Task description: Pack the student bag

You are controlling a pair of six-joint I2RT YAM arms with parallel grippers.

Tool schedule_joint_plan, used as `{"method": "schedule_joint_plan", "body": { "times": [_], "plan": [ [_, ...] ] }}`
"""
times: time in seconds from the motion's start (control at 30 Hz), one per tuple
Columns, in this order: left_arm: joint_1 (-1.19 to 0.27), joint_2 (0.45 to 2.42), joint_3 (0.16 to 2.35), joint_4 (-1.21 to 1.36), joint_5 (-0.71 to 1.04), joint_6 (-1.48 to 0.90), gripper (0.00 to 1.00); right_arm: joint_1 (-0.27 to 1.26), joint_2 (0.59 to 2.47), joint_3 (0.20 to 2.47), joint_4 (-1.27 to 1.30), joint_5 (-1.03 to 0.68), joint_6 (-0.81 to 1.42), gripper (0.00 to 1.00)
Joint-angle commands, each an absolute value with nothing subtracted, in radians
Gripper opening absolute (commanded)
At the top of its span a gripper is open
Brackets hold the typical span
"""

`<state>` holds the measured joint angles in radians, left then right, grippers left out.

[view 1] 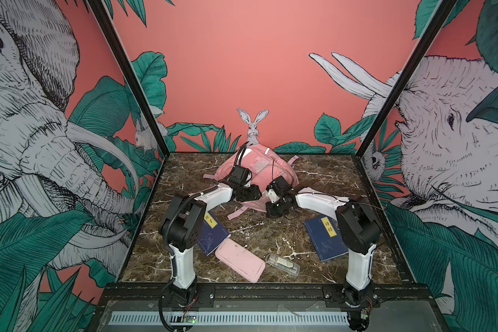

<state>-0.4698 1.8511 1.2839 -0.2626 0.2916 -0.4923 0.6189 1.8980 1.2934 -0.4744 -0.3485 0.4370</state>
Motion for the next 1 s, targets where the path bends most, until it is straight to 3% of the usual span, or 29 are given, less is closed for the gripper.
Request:
{"method": "schedule_joint_plan", "body": {
  "times": [0.0, 0.17, 0.4, 0.97],
  "plan": [
    [-0.408, 1.746, 1.295, -0.362, 0.245, -0.398, 0.6, 0.578, 1.831, 1.249, -0.48, -0.338, 0.403, 0.0],
    [-0.368, 1.718, 1.283, -0.406, 0.2, -0.341, 0.61, 0.515, 1.791, 1.228, -0.532, -0.309, 0.345, 0.0],
    [-0.373, 1.794, 1.285, -0.396, 0.275, -0.342, 0.62, 0.425, 1.782, 1.28, -0.64, -0.252, 0.257, 0.0],
    [-0.403, 1.939, 1.212, -0.229, 0.327, -0.444, 0.59, 0.549, 1.887, 1.287, -0.586, -0.297, 0.311, 0.0]
  ]
}}
